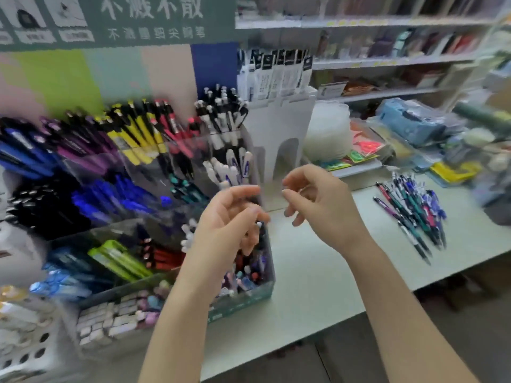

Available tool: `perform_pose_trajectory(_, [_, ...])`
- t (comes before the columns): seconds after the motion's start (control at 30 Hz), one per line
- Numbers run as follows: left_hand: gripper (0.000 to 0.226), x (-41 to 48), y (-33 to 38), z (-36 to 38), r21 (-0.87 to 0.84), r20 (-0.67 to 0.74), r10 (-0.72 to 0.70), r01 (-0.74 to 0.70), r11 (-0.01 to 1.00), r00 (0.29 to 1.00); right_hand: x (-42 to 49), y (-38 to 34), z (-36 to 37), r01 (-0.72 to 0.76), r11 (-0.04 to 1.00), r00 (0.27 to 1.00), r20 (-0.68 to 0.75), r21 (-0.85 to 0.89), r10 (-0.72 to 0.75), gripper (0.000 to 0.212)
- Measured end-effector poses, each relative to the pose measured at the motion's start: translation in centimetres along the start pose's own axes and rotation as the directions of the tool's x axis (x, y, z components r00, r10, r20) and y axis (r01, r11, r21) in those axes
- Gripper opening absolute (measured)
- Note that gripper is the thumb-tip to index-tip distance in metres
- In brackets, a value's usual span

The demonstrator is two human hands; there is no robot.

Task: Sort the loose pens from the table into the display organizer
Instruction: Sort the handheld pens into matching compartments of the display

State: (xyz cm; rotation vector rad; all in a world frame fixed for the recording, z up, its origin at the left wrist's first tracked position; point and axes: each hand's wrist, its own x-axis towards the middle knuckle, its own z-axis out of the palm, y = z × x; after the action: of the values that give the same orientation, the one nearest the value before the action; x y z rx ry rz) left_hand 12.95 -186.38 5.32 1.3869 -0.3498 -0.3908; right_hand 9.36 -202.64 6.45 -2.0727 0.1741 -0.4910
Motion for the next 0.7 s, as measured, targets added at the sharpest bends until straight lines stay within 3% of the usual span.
perform_pose_trajectory(0.17, [0.024,2.7,-7.0,12.4,0.097,0.063,-0.150,0.144,0.985,0.987,-4.4,10.4,-10.4,-0.247,0.968,0.966,-0.096,-0.047,0.241,0.004])
perform_pose_trajectory(0.37, [0.021,4.9,-16.2,29.2,0.221,0.093,-0.355,0.328,0.918,0.930,-8.8,21.5,-23.6,-0.481,0.876,0.864,-0.199,-0.048,0.463,0.010])
perform_pose_trajectory(0.57, [0.035,9.3,-23.4,37.9,0.519,0.015,-0.406,0.340,0.784,0.914,-7.5,29.2,-30.4,-0.575,0.815,0.776,-0.267,0.072,0.571,0.017])
perform_pose_trajectory(0.7, [0.046,13.8,-27.4,42.4,0.748,-0.090,-0.297,0.261,0.610,0.951,-4.4,33.3,-32.3,-0.597,0.801,0.767,-0.252,0.056,0.590,0.015])
